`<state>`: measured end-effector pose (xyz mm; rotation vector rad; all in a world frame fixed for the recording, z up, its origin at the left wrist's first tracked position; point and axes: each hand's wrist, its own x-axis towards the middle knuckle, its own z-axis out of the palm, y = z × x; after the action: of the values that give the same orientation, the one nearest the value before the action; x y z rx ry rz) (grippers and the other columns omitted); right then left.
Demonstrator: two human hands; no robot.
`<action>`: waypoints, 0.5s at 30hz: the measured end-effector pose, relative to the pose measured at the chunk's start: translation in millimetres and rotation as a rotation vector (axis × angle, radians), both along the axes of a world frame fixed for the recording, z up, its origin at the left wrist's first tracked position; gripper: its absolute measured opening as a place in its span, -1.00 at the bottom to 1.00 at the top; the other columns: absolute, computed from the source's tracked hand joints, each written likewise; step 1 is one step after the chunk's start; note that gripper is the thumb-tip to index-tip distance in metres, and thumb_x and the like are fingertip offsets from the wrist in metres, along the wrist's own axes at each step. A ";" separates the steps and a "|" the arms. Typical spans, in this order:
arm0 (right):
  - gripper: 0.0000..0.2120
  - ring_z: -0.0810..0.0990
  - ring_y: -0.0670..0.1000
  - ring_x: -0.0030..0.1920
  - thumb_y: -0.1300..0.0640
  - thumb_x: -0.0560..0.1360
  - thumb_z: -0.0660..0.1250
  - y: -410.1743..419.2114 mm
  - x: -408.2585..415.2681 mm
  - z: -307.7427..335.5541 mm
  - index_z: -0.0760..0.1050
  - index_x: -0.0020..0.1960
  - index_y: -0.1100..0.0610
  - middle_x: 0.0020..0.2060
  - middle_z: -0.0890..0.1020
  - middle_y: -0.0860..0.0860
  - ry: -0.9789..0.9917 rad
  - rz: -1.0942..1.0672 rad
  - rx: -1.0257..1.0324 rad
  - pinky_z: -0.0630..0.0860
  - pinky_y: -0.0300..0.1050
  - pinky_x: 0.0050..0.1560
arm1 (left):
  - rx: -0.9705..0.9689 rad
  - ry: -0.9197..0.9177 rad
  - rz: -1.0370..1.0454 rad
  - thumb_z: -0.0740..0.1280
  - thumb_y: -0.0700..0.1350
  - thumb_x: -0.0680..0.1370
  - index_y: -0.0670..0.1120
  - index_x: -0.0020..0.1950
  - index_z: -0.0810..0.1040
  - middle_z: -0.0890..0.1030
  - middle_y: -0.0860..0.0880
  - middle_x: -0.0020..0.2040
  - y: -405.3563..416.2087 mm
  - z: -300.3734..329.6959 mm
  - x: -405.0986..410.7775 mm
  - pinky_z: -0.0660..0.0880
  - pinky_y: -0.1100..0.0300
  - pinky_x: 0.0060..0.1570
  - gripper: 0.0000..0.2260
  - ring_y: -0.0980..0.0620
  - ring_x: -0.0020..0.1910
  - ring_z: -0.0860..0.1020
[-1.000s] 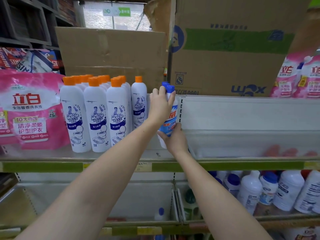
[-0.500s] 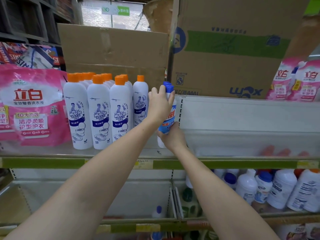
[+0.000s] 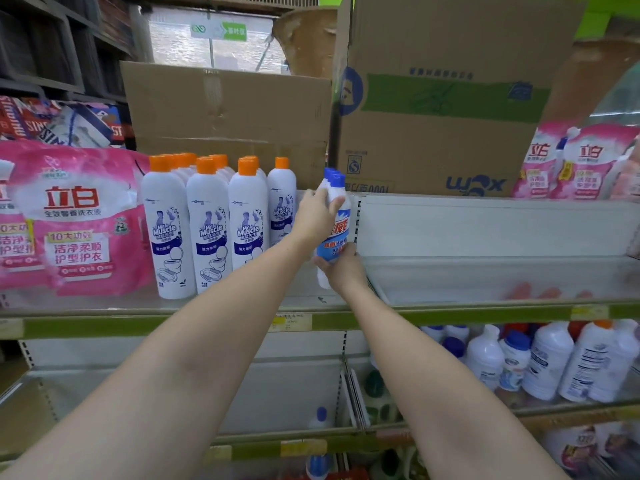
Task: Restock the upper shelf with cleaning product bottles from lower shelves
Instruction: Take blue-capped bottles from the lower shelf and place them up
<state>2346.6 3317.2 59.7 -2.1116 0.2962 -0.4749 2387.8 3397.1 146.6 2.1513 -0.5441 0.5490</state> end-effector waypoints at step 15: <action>-0.81 0.53 0.19 0.13 0.16 0.55 0.28 -23.7 -80.2 -13.0 0.49 0.14 0.18 0.10 0.55 0.15 -0.011 -0.152 -0.316 0.43 -0.04 0.06 | 0.275 0.059 -0.004 0.26 -0.08 0.59 -0.20 -0.17 0.51 0.62 -0.17 -0.18 36.4 -54.5 -59.9 0.52 0.05 -0.25 -0.78 -0.21 -0.18 0.60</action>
<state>2266.5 3293.5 46.7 -2.4027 0.3988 -0.6575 2327.9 3433.4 92.1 2.4172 -0.6213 0.4264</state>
